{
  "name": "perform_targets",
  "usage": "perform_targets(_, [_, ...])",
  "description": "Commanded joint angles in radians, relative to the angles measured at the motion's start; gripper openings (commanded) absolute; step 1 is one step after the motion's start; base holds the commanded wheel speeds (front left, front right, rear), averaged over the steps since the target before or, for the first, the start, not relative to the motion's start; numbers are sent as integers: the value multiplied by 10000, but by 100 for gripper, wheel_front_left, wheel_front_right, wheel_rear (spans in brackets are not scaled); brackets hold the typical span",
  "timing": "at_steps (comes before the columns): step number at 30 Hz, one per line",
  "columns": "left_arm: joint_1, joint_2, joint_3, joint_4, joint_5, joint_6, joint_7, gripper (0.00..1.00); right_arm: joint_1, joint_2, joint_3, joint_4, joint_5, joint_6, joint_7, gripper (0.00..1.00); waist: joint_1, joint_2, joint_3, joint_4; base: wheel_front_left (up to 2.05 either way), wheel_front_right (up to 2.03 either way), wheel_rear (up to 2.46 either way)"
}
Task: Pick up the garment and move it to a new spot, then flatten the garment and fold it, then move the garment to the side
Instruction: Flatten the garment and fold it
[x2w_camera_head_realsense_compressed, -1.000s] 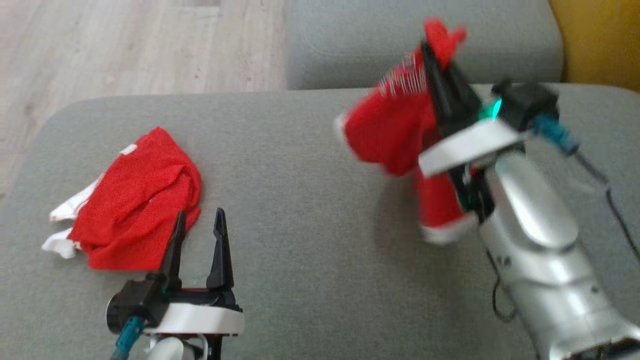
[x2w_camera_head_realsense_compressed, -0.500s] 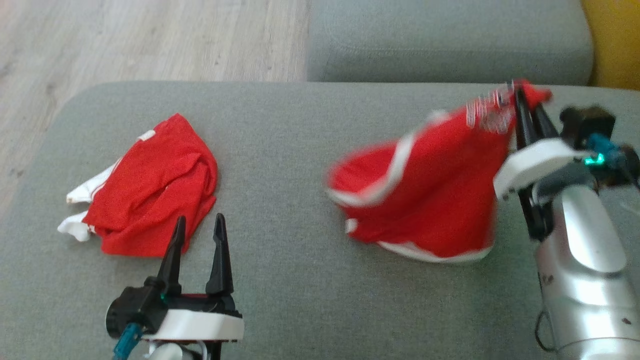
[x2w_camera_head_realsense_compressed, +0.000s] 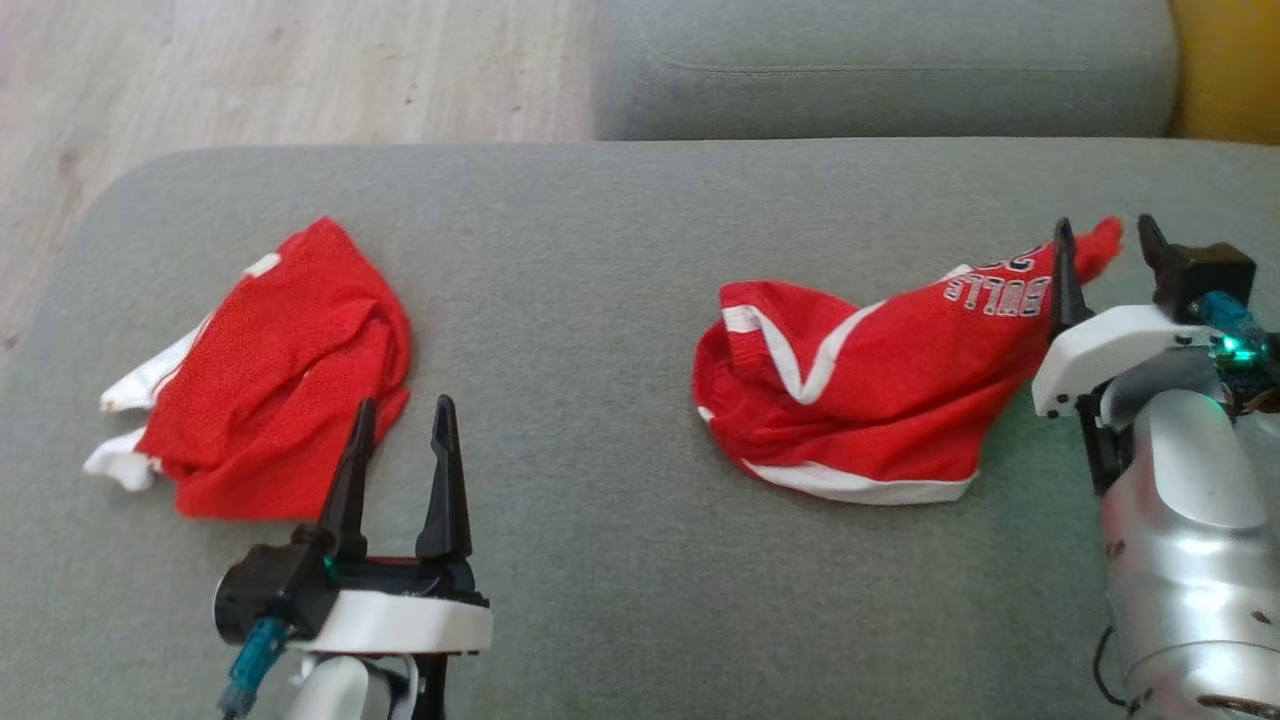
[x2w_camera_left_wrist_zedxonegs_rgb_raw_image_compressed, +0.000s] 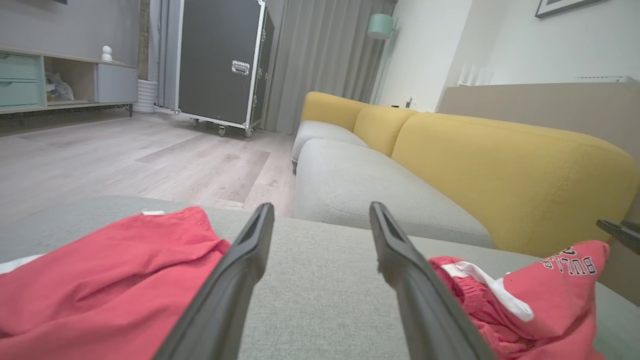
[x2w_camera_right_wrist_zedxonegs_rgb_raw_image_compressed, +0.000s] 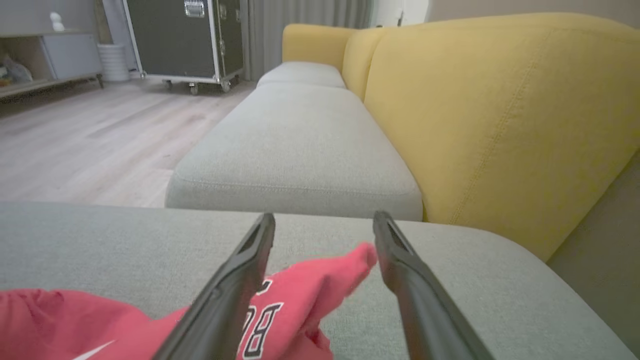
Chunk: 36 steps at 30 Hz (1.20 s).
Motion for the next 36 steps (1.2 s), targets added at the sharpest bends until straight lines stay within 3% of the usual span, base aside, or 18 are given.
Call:
perform_targets(1, [-366, 5, 320, -324, 9, -7, -51, 100, -351, 18, 402, -224, 309, -7, -240, 100, -1, -1, -77, -250, 0, 0, 0])
perform_targets(6, [-325, 5, 495, -451, 23, -15, -51, 100, 159, 18, 1990, -640, 1939, -7, -496, 100, -1, -1, -149, -990, 0, 0, 0])
perform_targets(13, [-336, 5, 537, -579, 51, -56, -51, 100, 2620, 18, 3557, -3485, 3503, -7, -514, 100, -1, -1, -122, -1891, 0, 0, 0])
perform_targets(19, [-361, 5, 593, -581, -38, -47, -51, 100, 4518, 18, 4190, -5354, 4210, -7, -515, 100, -1, -1, -110, -2217, 0, 0, 0])
perform_targets(28, [-411, 5, 494, -500, 30, -150, -51, 100, 5052, 18, 4188, -5965, 4442, -7, -516, 100, -1, -1, -27, -2268, 0, 0, 0])
perform_targets(36, [-396, 5, 498, -396, 100, -214, -51, 100, 5138, 18, 4413, -5037, 4076, -7, -300, 100, -1, -1, 11, -1968, 0, 0, 0])
